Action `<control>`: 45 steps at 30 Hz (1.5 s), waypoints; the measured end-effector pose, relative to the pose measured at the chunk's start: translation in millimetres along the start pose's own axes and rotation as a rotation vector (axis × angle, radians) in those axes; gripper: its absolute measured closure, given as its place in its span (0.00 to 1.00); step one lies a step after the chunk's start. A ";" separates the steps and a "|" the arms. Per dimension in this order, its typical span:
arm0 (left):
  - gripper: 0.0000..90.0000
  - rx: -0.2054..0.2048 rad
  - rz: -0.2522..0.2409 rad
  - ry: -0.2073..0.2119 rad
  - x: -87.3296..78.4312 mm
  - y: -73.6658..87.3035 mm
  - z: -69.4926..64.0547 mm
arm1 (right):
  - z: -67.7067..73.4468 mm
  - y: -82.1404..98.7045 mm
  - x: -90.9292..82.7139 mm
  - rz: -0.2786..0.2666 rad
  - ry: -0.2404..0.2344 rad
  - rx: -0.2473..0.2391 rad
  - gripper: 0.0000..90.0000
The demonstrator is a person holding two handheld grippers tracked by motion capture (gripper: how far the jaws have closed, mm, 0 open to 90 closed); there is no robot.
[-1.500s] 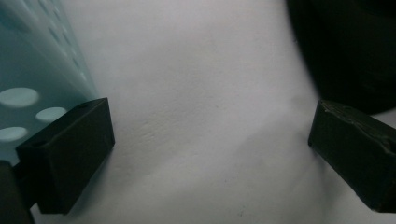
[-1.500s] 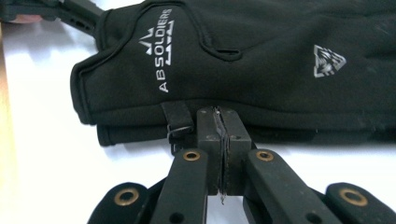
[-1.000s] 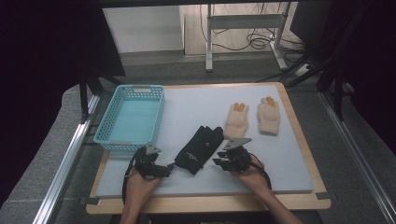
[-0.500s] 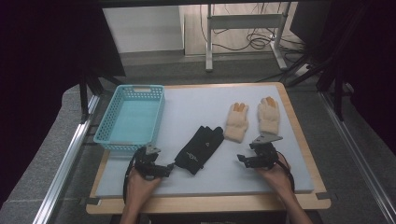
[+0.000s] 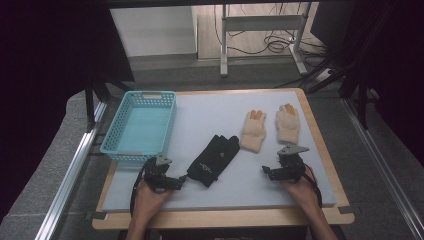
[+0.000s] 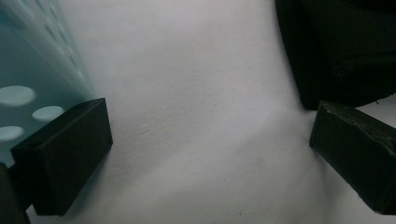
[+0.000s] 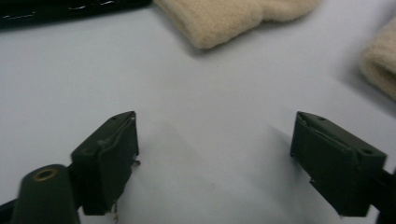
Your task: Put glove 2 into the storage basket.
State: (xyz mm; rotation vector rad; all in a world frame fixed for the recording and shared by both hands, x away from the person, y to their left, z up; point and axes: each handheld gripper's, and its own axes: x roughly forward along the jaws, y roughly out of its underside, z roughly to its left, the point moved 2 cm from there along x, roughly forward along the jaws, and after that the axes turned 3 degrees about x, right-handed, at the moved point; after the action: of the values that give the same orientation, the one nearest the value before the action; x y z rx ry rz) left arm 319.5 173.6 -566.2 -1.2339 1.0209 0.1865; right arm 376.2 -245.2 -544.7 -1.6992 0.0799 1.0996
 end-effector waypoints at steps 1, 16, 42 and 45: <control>0.00 0.004 0.000 0.001 -0.2 0.1 0.1 | -0.2 0.1 0.0 -0.001 0.000 0.000 0.15; 0.01 0.097 -0.057 0.158 -26.7 -46.4 -27.9 | 0.3 0.4 0.2 -0.003 0.005 0.002 0.15; 0.00 0.140 0.150 0.089 69.3 -103.3 -70.8 | 0.2 0.5 0.2 -0.004 0.004 0.002 0.15; 0.00 0.187 0.172 0.108 72.6 -100.3 -76.2 | 0.2 0.6 0.3 -0.004 0.004 0.002 0.15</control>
State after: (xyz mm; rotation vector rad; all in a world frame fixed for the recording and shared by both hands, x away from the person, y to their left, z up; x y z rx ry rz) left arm 381.9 43.5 -547.7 -0.9951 1.2112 0.1548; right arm 375.9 -245.2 -545.3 -1.6991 0.0804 1.0927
